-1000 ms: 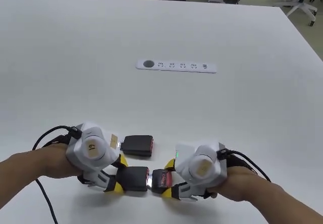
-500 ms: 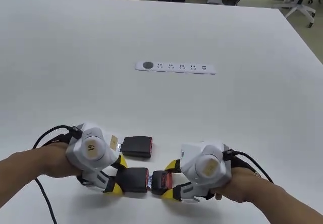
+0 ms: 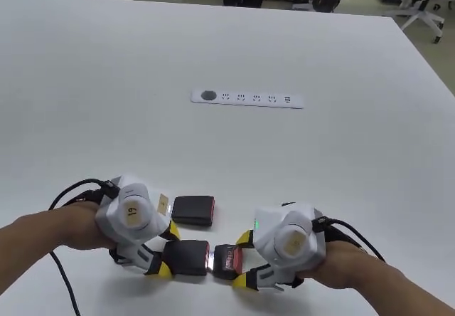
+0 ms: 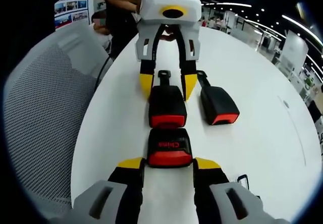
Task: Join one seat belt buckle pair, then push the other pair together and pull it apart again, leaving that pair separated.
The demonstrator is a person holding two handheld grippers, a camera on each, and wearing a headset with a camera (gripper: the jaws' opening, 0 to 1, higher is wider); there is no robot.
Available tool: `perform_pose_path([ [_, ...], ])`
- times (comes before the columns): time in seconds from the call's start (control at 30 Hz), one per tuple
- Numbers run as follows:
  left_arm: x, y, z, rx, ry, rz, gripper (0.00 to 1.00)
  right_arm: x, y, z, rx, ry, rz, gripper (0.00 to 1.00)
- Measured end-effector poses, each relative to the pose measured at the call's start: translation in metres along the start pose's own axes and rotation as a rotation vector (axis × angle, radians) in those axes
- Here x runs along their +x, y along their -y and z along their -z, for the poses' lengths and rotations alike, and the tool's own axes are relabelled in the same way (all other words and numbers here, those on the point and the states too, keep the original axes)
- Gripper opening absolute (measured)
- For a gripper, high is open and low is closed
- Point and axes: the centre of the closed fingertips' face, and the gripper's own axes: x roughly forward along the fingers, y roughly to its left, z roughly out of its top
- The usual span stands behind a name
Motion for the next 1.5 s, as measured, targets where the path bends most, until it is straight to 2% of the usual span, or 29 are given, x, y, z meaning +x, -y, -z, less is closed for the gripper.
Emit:
perform_pose_path([
  [0.37,-0.01,0.001,-0.001,-0.026,0.012,-0.003,0.45,-0.014,0.0,0.0,-0.004,-0.005,0.002,0.46],
  [0.5,-0.017,-0.002,0.002,-0.045,0.014,-0.022,0.46,-0.025,0.005,-0.002,-0.003,-0.002,0.022,0.49],
  [0.7,-0.029,-0.006,-0.005,-0.079,0.044,-0.05,0.49,-0.036,0.021,0.002,-0.003,-0.007,0.057,0.53],
  [0.83,-0.037,-0.012,-0.011,-0.096,0.06,-0.07,0.5,-0.048,0.029,-0.002,-0.002,-0.005,0.076,0.54],
  [1.07,-0.05,-0.027,-0.019,-0.106,0.08,-0.109,0.52,-0.063,0.046,0.005,0.01,-0.008,0.109,0.56],
  [1.27,-0.059,-0.039,-0.021,-0.113,0.084,-0.135,0.52,-0.075,0.059,0.011,0.015,-0.012,0.134,0.56],
  [1.4,-0.063,-0.05,-0.017,-0.119,0.08,-0.144,0.53,-0.081,0.067,0.016,0.023,-0.011,0.147,0.57],
  [1.47,-0.063,-0.051,-0.02,-0.123,0.079,-0.148,0.53,-0.084,0.073,0.02,0.026,-0.011,0.155,0.57],
  [1.5,-0.063,-0.055,-0.017,-0.123,0.078,-0.149,0.53,-0.085,0.075,0.021,0.027,-0.01,0.157,0.58],
])
